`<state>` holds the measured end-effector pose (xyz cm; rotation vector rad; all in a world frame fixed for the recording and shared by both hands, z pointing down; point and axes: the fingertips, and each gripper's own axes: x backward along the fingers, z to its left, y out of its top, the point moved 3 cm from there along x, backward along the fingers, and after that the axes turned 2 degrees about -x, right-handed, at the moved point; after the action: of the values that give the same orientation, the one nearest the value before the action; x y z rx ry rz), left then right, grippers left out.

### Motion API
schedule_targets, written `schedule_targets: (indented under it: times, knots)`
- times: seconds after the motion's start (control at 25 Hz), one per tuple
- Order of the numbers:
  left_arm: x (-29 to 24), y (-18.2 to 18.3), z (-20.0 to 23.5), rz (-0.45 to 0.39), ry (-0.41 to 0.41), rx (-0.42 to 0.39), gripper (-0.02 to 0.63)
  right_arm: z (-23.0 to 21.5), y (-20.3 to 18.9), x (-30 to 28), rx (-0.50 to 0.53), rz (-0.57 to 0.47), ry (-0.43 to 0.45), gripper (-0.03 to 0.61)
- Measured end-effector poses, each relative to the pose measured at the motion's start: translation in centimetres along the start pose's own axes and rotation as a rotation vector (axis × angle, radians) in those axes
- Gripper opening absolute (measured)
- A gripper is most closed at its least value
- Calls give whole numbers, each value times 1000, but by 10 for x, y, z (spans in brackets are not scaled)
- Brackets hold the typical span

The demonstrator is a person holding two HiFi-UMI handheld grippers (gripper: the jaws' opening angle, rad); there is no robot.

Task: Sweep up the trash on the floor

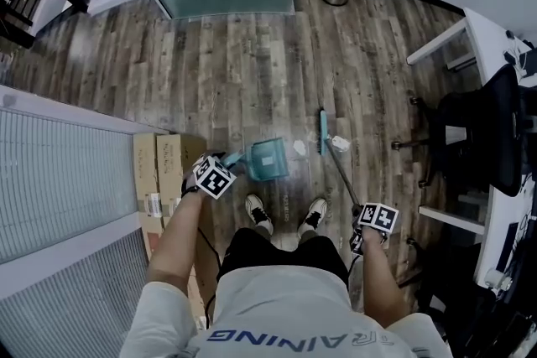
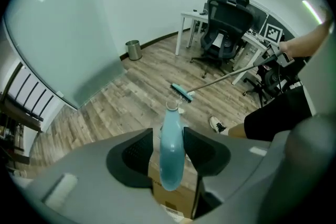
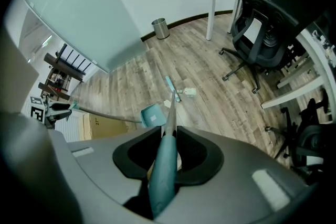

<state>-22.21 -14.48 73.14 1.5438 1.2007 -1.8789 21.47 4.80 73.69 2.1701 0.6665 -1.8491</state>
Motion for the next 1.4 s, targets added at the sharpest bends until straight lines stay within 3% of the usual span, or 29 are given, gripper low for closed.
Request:
schedule_targets:
  times: [0.12, 0.48, 0.8, 1.16, 1.4]
  knots:
    - [-11, 1, -2, 15, -12, -21, 156, -3, 0, -8, 6, 13, -25, 107]
    - [-15, 6, -4, 18, -45, -50, 150, -9, 7, -42, 41, 62, -105, 109]
    - [-16, 5, -8, 7, -63, -39, 147, 5, 4, -58, 173, 90, -150, 107]
    - [-18, 3, -10, 1, -75, -27, 146, 43, -20, -60, 297, 162, -97, 107]
    - [-19, 5, -10, 3, -78, -23, 146, 70, -50, -59, 307, 229, -10, 107]
